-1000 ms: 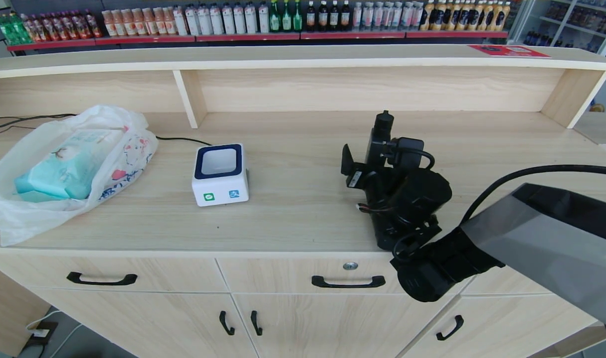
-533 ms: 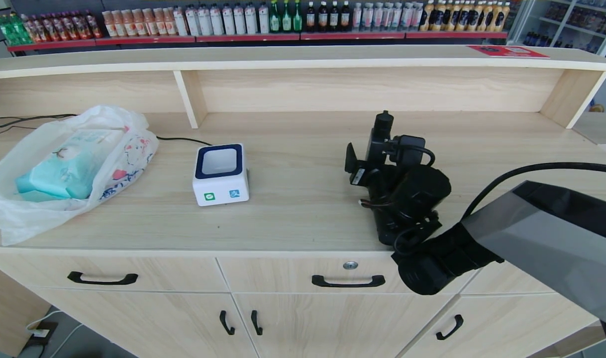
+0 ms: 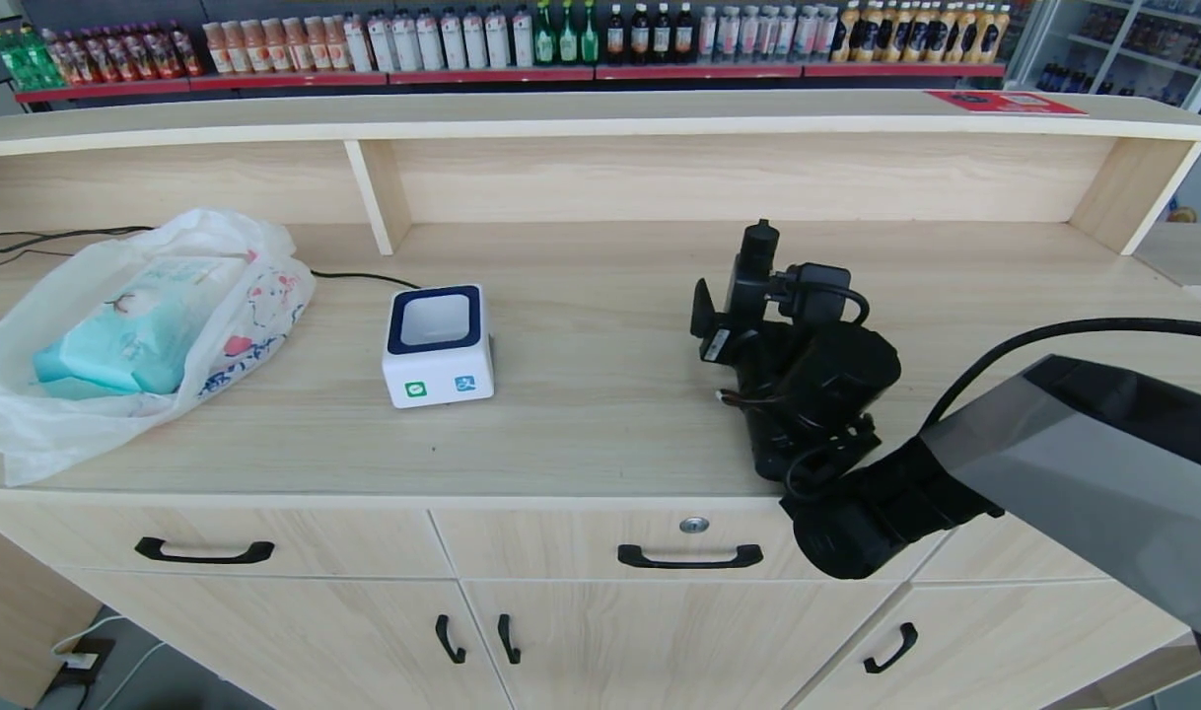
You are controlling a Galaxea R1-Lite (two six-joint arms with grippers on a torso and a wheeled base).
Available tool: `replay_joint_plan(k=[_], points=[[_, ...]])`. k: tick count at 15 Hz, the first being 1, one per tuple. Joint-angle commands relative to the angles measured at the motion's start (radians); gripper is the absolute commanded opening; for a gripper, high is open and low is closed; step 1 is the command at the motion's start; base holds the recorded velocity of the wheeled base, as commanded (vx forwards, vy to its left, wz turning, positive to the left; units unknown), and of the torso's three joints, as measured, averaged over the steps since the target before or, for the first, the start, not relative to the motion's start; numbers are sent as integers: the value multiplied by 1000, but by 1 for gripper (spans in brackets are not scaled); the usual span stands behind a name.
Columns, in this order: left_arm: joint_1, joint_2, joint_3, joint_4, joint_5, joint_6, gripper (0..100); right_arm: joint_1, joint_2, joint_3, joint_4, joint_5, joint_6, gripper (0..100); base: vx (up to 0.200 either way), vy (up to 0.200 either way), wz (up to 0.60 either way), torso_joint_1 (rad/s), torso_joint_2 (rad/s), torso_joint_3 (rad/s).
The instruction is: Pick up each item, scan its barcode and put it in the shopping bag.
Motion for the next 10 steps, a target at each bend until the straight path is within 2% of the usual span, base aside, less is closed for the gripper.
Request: replay_joint_plan(k=[1,10], points=[[1,0,0,0,0,0,100,0,9,-1,-2,1,0,0,0,0,0,0,0,0],[-1,0,0,0,0,0,100,0,2,-2,-13,10,0,0,0,0,0,0,0,0]])
